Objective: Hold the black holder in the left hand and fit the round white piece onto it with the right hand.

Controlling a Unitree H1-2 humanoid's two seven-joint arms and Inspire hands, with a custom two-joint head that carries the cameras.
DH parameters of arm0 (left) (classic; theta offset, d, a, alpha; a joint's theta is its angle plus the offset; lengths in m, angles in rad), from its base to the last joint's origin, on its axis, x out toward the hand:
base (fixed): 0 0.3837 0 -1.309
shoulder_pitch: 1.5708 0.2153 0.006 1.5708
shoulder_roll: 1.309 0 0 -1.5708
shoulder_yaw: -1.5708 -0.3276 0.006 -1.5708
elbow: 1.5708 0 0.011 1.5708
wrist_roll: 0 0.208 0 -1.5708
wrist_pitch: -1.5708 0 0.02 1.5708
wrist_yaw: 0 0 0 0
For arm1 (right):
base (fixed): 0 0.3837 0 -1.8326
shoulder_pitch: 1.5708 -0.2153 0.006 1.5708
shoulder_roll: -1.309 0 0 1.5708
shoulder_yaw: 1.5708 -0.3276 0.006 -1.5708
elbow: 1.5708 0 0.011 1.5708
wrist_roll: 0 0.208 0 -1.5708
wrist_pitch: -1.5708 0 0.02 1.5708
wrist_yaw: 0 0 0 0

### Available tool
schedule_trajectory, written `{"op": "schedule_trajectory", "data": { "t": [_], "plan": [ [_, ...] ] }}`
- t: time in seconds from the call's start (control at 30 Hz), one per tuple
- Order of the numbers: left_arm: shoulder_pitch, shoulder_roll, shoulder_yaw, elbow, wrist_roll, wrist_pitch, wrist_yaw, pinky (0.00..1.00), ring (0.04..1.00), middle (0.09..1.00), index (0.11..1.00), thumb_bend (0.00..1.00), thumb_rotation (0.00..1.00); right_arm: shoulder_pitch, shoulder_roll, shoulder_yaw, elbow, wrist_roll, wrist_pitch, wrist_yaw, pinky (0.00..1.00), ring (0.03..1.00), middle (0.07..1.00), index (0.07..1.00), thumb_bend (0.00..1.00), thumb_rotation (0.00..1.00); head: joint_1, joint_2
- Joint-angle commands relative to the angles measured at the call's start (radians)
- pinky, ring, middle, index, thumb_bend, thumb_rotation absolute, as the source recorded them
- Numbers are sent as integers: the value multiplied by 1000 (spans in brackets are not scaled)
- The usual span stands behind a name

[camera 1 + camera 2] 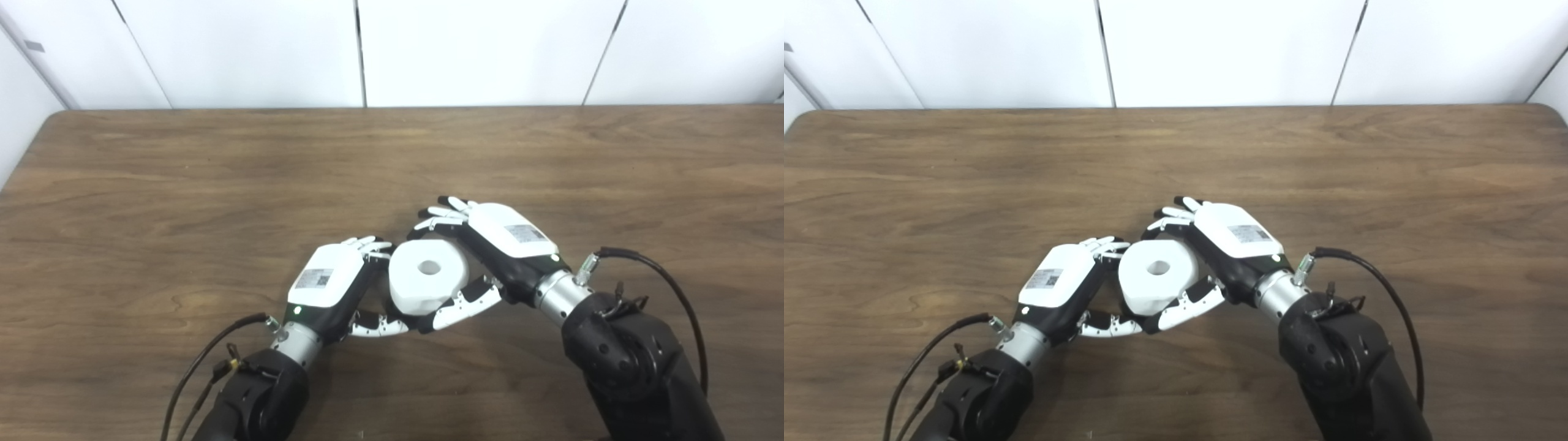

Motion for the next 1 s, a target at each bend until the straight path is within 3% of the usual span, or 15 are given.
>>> {"op": "schedule_trajectory", "data": {
  "t": [0.0,0.67,0.97],
  "plan": [
    [2,5,-20,6,22,-2,-44,890,891,827,489,520,49,-26,11,-7,-36,-12,-10,-6,1000,1000,946,771,1000,470,0,0],
    [-6,14,-14,38,12,-15,-24,890,888,817,488,520,50,-29,26,-34,-28,-20,-16,-11,1000,1000,965,808,1000,525,-9,-17],
    [-9,15,-8,55,2,-24,-19,886,881,808,489,520,50,-46,16,-53,-80,-39,15,71,1000,1000,999,896,1000,560,-12,-26]
  ]
}}
